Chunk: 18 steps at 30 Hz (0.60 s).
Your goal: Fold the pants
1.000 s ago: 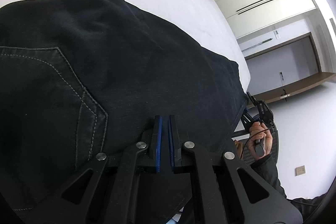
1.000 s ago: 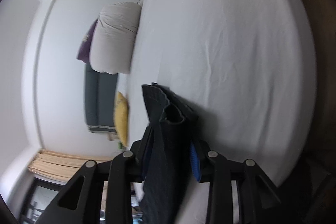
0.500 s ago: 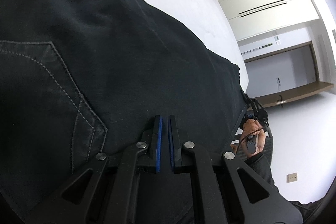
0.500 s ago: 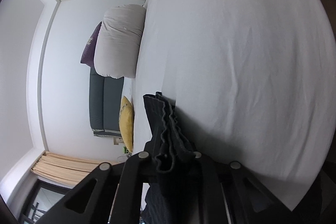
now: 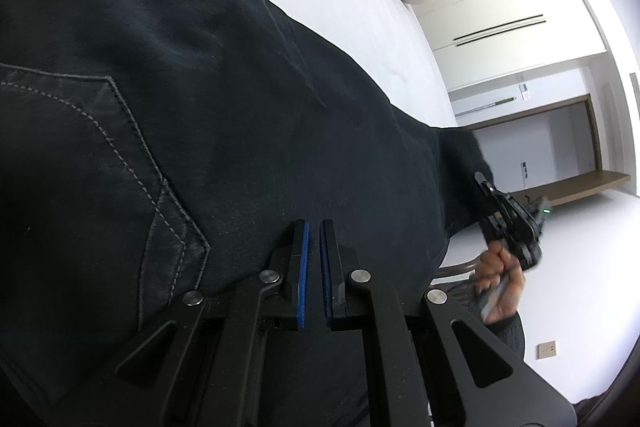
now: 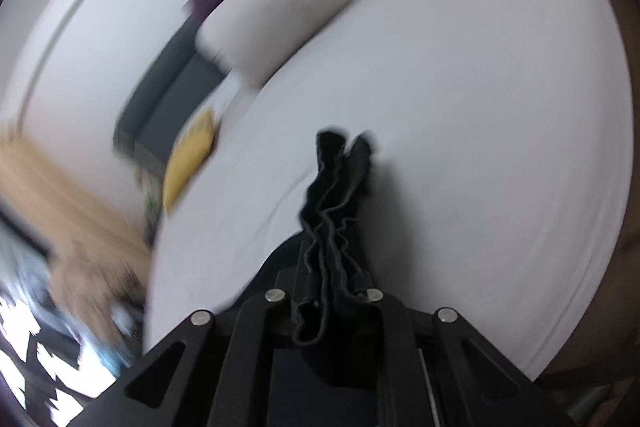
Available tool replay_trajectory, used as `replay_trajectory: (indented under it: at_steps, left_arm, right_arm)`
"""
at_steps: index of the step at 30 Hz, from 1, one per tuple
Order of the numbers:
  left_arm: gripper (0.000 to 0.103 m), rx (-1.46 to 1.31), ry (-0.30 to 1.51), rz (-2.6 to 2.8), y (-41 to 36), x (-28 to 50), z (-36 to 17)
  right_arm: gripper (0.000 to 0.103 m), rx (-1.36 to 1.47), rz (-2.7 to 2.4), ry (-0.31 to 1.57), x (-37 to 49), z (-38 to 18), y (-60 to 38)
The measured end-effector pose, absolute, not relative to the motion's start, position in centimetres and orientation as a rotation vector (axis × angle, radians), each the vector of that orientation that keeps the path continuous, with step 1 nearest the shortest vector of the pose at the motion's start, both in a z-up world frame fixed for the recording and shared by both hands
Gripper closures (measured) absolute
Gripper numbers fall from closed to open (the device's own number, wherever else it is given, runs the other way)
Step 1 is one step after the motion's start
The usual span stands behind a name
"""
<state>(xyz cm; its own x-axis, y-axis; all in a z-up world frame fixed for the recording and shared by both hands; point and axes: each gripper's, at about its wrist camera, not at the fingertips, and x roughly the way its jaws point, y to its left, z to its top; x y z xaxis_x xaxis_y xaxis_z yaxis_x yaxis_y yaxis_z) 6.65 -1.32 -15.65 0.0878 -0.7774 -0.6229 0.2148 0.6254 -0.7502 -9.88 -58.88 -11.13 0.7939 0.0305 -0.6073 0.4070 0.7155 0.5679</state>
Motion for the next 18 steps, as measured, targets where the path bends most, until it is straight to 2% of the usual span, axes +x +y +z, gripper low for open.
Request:
replay_trajectory:
  at_steps: [5, 9, 14, 17, 18]
  left_arm:
    - [0.097, -0.628, 1.276, -0.799, -0.5, 6.7, -15.9]
    - [0.097, -0.739, 1.284, -0.810, 0.0, 7.1, -16.6]
    - [0.096, -0.822, 1.327, -0.830, -0.3, 7.3, -17.3]
    - [0.083, -0.892, 1.356, -0.833, -0.7, 7.7, -17.8]
    - [0.074, -0.914, 1.360, -0.839, -1.0, 7.9, -17.7]
  right_arm:
    - [0.093, 0.235, -0.134, 0.785, -6.8, -8.8, -45.4]
    - [0.093, -0.049, -0.045, 0.887, -5.7, -11.6, -35.9]
    - [0.093, -0.346, -0.108, 0.913, -5.6, -15.5, -31.2]
    - [0.093, -0.404, -0.127, 0.884, -5.9, -15.4, -30.8]
    - [0.093, -0.430, -0.131, 0.875, -6.0, -15.4, -30.7]
